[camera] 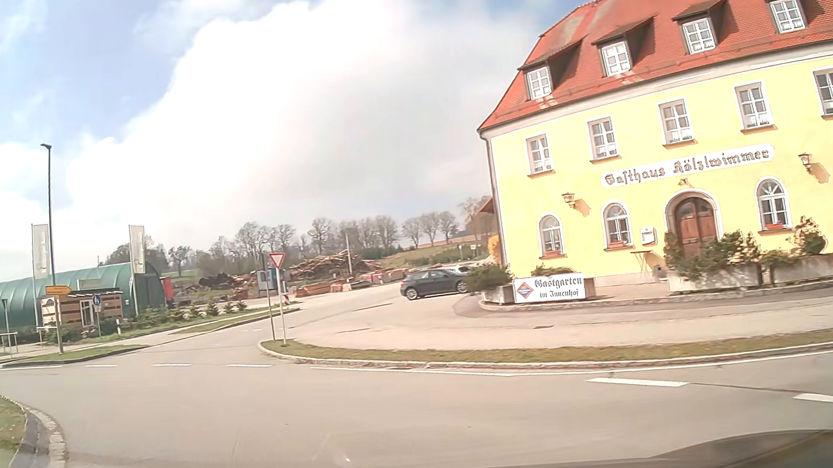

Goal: Follow the waypoints while adhering to traffic rules and regulations

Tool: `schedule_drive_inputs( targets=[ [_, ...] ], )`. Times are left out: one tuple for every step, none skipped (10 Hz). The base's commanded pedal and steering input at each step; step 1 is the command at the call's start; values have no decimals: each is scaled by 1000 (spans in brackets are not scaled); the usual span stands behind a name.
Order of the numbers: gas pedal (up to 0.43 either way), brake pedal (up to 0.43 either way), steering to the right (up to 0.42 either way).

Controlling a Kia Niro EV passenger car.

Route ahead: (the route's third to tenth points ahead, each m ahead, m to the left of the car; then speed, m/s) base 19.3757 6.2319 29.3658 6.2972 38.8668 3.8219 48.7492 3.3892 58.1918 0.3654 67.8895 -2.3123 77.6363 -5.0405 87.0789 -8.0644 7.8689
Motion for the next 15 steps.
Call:
schedule_drive_inputs(
  targets=[
    [110, 0, -244],
    [110, 0, -244],
    [110, 0, -244],
    [110, 0, -243],
    [118, 0, -240],
    [118, 0, -235],
    [118, 0, -229],
    [118, 0, -215],
    [118, 0, -200],
    [118, 0, -176],
    [118, 0, -146],
    [118, 0, -108],
    [118, 0, -71],
    [118, 0, -28],
    [118, 0, 8]
  ],
)
